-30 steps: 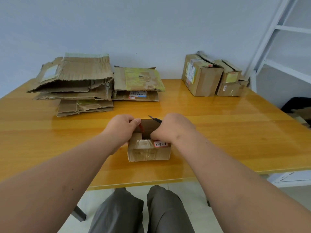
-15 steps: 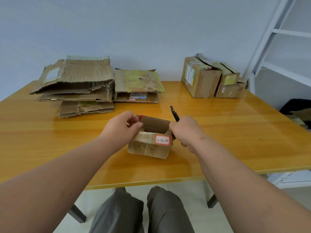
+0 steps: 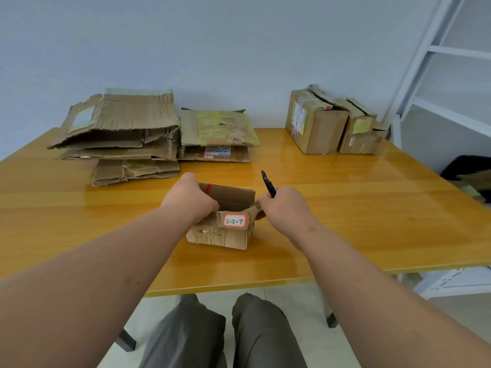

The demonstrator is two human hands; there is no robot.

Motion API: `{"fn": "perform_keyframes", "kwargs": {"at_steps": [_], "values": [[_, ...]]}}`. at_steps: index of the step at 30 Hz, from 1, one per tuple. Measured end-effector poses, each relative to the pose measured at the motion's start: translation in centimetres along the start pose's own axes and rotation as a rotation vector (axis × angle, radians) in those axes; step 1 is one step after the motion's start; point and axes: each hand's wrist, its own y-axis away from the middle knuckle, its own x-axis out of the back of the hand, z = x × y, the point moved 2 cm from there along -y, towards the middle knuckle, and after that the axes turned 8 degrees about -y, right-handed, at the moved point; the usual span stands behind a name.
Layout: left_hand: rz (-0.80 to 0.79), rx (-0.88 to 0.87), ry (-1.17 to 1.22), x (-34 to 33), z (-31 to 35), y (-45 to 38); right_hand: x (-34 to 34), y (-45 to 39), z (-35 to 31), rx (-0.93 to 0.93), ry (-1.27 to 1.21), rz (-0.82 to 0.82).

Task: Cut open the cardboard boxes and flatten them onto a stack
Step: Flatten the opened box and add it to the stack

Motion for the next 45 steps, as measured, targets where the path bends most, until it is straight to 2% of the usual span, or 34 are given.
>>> {"fn": "perform_keyframes", "kwargs": {"at_steps": [7, 12, 16, 20, 23, 28, 34, 38, 45], "values": [[0.015, -0.108, -0.234, 1.5, 0.2, 0.3, -0.3, 0.0, 0.0, -0.063, -0.068, 0.052], [0.006, -0.136, -0.247, 2.6, 0.2, 0.5, -0.4, 0.4, -0.5, -0.113, -0.148, 0.046], [0.013, -0.155, -0.269, 2.7, 0.3, 1.0, -0.6, 0.5, -1.0, -0.150, -0.130, -0.020], [0.010, -0.159, -0.253, 2.6, 0.5, 1.3, -1.1, -0.2, -0.5, -0.248, -0.239, 0.013], [-0.020, -0.122, -0.162, 2.6, 0.3, 1.1, -1.1, -0.4, -0.1, -0.263, -0.216, 0.016], [-0.080, -0.048, 0.136, 3.0, -0.6, 1.0, -0.2, -0.2, -0.4, -0.357, -0.334, -0.041], [-0.088, -0.085, 0.284, 3.0, -1.5, 1.0, 0.4, -0.2, 1.4, -0.449, -0.461, -0.003], [-0.115, -0.085, 0.329, 3.0, -1.9, 1.0, 0.4, 0.1, 2.2, -0.422, -0.468, 0.001], [-0.173, 0.051, 0.624, 2.3, -3.8, 0.5, 0.1, -0.4, 3.0, -0.349, -0.476, -0.107]]}}
